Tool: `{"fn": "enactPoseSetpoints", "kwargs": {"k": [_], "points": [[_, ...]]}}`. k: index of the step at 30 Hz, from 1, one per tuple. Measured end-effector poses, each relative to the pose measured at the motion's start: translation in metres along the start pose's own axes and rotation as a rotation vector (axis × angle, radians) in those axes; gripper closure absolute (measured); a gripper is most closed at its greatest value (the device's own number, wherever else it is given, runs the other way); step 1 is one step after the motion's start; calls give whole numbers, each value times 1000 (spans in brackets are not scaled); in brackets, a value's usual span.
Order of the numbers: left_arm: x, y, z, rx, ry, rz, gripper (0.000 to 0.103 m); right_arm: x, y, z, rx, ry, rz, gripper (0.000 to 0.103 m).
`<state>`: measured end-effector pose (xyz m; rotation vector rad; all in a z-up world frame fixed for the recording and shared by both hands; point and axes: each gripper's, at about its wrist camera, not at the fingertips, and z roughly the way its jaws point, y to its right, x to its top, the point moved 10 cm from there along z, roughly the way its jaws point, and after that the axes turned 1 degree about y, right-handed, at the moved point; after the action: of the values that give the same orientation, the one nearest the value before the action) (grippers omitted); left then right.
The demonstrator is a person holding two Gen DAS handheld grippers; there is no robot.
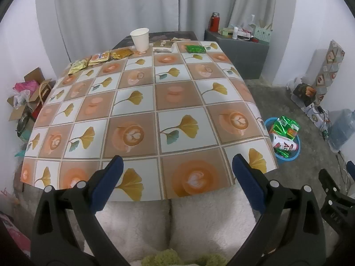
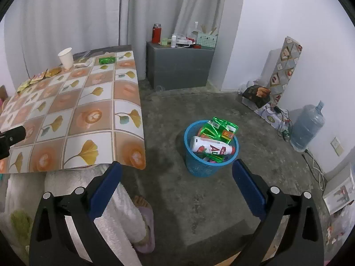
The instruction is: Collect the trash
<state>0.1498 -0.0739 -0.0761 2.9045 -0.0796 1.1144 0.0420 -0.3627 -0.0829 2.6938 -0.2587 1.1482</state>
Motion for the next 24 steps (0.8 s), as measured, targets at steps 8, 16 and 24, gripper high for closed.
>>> {"fn": "enactPoseSetpoints", "kwargs": {"k": [8,16,24], "points": [[2,-3,-2,16,8,22,9,0,-1,0,0,0,0,6],[4,-6,-2,17,7,5,9,0,0,0,0,1,1,6],[4,-5,-2,13,3,4,9,0,0,-1,1,1,1,6]]}}
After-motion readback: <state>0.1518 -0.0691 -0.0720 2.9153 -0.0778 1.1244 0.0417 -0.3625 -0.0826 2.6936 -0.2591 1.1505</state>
